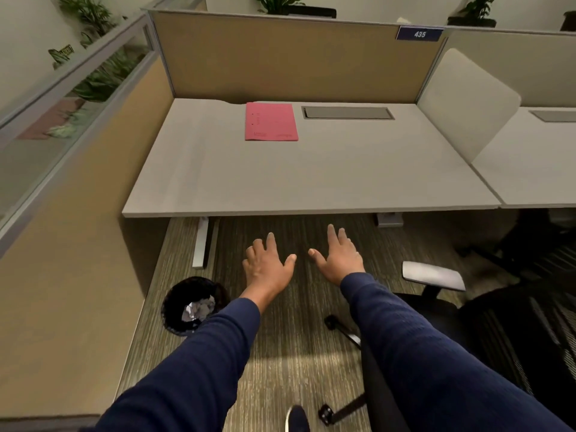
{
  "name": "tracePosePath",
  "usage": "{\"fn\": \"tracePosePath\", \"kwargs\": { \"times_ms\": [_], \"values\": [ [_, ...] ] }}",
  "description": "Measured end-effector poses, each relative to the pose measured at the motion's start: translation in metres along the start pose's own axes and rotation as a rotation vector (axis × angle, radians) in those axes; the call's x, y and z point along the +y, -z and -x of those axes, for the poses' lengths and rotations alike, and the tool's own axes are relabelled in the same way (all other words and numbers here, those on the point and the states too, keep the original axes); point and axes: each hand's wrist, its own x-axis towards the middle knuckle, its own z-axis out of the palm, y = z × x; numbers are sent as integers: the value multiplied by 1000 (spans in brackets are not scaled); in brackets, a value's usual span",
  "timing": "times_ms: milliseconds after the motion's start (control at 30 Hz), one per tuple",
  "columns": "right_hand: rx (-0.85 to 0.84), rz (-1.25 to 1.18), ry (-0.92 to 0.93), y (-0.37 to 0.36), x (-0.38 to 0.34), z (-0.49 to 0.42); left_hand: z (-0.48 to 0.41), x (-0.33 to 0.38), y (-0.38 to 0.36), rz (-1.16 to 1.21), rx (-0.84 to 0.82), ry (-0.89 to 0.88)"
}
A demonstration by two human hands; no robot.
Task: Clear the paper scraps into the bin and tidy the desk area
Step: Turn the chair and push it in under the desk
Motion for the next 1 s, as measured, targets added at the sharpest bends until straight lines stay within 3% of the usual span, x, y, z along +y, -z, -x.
{"fn": "tracePosePath", "kwargs": {
  "times_ms": [467, 1000],
  "values": [
    [20, -21, 59, 35, 70, 82, 101, 54, -23, 29, 40, 43],
    [11, 93, 189, 95, 277, 171, 243, 215, -149, 92, 92, 115]
  ]
}}
